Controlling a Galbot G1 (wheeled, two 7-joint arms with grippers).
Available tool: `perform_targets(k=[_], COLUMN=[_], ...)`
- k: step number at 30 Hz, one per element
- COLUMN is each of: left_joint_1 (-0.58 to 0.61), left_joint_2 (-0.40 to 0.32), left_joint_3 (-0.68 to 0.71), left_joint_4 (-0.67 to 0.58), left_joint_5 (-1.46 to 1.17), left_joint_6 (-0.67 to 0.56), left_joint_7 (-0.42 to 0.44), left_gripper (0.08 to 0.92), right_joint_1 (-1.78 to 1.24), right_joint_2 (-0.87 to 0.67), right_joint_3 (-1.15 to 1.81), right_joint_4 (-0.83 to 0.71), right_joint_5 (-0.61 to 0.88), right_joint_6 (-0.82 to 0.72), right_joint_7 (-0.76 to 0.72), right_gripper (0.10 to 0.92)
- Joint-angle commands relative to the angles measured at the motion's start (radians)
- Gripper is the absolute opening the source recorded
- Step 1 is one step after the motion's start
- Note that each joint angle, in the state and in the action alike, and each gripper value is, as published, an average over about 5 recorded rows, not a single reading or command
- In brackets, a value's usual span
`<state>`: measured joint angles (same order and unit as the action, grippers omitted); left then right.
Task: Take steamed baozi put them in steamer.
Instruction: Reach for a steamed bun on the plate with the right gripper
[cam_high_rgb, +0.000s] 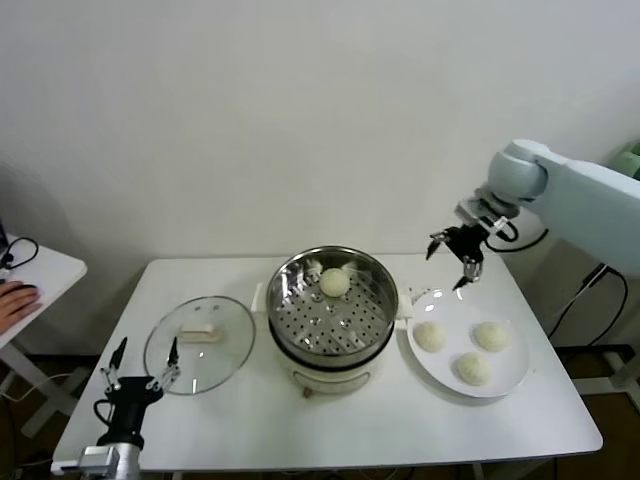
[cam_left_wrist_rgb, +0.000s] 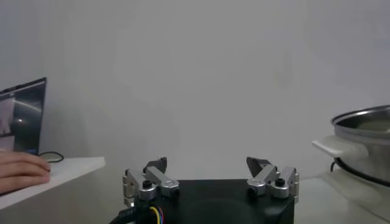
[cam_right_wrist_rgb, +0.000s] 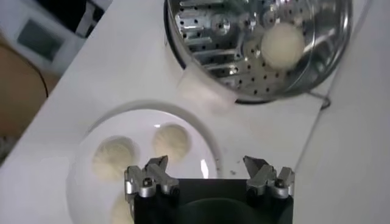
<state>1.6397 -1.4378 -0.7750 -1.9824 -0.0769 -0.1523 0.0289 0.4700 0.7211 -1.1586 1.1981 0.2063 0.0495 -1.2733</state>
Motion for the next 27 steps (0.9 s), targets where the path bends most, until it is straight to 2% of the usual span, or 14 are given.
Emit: perform_targets(k=[1,10,27], left_joint_1=[0.004,0.025,0.016], left_joint_2=[0.003,0.006,0.009], left_joint_3=[-0.005,-0.012,-0.008], left_joint_4=[-0.009,-0.033,-0.017], left_joint_5=[-0.003,-0.015,-0.012], left_joint_6=[0.002,0.001,0.006], left_joint_7=[-0.005,-0.005,-0.005], left_gripper=[0.823,0.823,0.823], right_joint_1=[-0.213,-0.417,-0.465], right_joint_2=[-0.07,0.037,0.156], right_joint_3=[0.112,0.282,0.32], right_joint_4=[-0.041,-0.147,-0.254], right_joint_5=[-0.016,-0.182,-0.23], right_joint_6=[-0.112,-0.074,-0.056], right_joint_7=[0.019,0.08,0.125], right_gripper=[0.823,0.823,0.823])
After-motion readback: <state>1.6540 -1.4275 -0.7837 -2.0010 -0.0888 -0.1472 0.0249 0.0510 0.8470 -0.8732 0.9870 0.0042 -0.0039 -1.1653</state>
